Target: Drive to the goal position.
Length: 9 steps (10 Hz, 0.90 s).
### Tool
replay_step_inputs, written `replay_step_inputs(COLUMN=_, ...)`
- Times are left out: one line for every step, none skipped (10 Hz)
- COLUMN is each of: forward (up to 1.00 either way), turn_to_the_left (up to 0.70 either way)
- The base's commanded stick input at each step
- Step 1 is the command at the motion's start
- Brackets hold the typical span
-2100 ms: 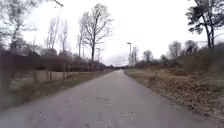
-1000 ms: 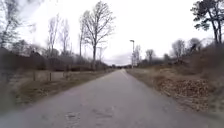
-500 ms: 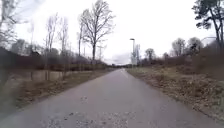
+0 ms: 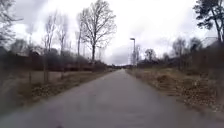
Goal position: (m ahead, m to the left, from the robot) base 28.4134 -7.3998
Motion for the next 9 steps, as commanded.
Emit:
replay_step_inputs(forward=0.70, turn_to_the_left=0.00)
replay_step_inputs(forward=0.70, turn_to_the_left=0.00)
replay_step_inputs(forward=0.70, turn_to_the_left=0.00)
replay_step_inputs(forward=0.70, turn_to_the_left=0.00)
replay_step_inputs(forward=0.70, turn_to_the_left=0.00)
replay_step_inputs(forward=0.70, turn_to_the_left=0.00)
replay_step_inputs(forward=0.70, turn_to_the_left=0.00)
replay_step_inputs(forward=0.70, turn_to_the_left=0.00)
replay_step_inputs(forward=0.70, turn_to_the_left=0.00)
